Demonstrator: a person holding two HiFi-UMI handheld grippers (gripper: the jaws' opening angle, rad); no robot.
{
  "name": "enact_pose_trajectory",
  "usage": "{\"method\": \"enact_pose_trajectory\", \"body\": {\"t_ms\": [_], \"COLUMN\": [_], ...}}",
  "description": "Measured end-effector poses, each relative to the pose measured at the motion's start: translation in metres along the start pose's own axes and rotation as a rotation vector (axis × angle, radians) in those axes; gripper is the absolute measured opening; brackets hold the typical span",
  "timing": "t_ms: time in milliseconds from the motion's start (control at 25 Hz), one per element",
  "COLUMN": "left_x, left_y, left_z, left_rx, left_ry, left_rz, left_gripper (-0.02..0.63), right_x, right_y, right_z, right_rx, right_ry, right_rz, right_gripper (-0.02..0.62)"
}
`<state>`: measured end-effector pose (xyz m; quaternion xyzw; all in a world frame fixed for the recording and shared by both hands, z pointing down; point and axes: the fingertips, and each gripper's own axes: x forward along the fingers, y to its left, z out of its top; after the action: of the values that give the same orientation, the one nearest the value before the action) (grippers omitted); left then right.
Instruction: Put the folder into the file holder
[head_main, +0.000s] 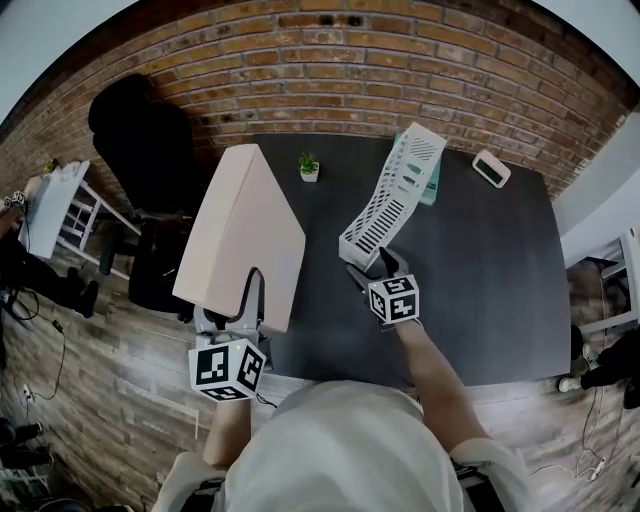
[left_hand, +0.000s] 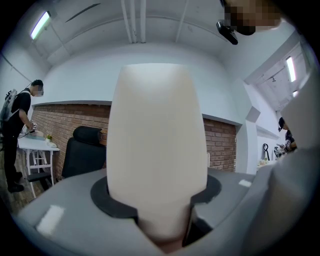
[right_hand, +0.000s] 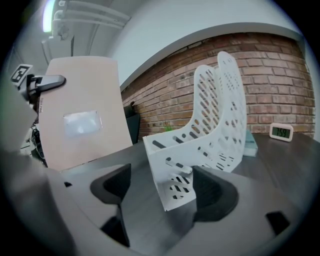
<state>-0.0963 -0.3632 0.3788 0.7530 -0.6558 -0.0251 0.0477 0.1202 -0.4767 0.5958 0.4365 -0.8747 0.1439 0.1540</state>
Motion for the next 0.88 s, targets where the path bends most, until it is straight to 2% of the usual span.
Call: {"method": "enact_pose_trajectory", "body": {"t_ms": [240,400,560,760,880], "left_x": [-0.001,0.002,0.015,0.048,0.067], "left_y": [0.011,0.011,0.001,-0.015,-0.029], "left_z": [0.008,0.018,0.032,0.051,0.059], "left_rx": [-0.003,-0.008,-0.017,-0.097,-0.111], "left_ry": [-0.012,-0.030,-0.056,-0.080,-0.074], "left_rz": [0.024,0.003,-0.089,-0.247,-0.317], "left_gripper": [0.268,0.268,0.268,0.267,0.267], "right_x": [0.023,0.024,0.015,-0.005,-0.021], "right_y": [0.019,0.020,0.017,0.012,0.008], "right_z": [0.008,0.009,0.013,0.007,-0.001], "right_rx": [-0.040,-0.042,-0.034,-0.017,-0.002], "right_ry": [0.034,0.038,0.019,0.010,0.010], "right_rz": [0.055,0.052,0.035,0.012,-0.008], "right_gripper": [0.376,0.376,0.376,0.376,0.376]}}
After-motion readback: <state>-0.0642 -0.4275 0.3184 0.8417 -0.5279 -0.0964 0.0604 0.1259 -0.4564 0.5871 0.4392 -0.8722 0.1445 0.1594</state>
